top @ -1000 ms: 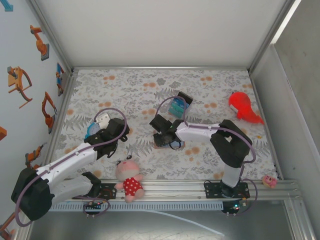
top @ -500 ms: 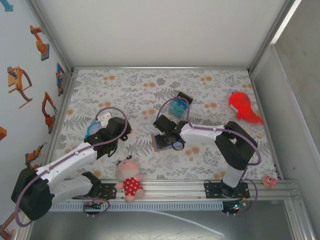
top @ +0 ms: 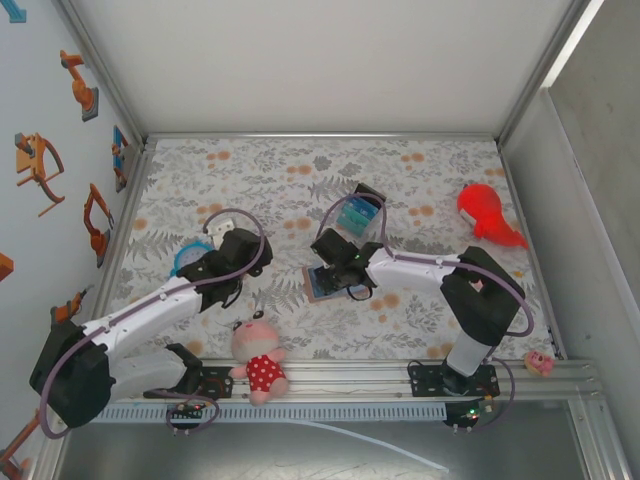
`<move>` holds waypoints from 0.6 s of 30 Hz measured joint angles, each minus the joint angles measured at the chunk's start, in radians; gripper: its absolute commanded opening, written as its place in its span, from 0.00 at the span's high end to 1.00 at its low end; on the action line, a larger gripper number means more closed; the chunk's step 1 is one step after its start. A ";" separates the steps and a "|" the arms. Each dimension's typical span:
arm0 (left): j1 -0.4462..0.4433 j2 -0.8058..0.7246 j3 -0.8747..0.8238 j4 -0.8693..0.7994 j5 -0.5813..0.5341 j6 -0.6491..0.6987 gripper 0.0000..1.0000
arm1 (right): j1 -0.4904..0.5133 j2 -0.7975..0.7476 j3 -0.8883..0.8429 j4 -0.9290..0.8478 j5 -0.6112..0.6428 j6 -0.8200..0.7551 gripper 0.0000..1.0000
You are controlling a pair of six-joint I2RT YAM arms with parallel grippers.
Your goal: Take the credit cards out of the card holder
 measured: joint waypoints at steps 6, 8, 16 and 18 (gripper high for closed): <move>-0.039 0.042 0.031 0.016 0.004 0.031 0.03 | -0.030 -0.011 -0.028 0.003 0.003 0.027 0.76; -0.053 0.061 0.042 0.018 0.003 0.039 0.03 | -0.040 -0.019 -0.039 0.006 0.004 0.036 0.76; -0.099 0.124 0.092 0.021 0.000 0.070 0.03 | -0.131 -0.079 -0.133 0.094 -0.062 0.082 0.91; -0.109 0.139 0.102 0.024 0.000 0.077 0.03 | -0.156 -0.092 -0.161 0.129 -0.102 0.097 0.91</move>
